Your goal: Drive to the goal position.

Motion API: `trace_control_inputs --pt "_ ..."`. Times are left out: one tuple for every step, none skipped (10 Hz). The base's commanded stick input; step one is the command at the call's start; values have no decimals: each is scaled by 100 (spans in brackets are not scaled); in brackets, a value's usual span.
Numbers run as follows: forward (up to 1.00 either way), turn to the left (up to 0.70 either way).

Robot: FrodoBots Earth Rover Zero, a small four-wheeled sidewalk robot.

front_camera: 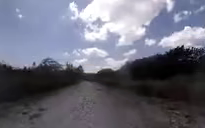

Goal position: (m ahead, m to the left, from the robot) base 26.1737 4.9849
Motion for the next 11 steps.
trace_control_inputs --pt "85 0" --pt "85 0" --pt "85 0" --pt "85 0" --pt "85 17" --pt "85 30" --pt "85 19" --pt "85 0" --pt "85 0" --pt "85 0" --pt "85 0"
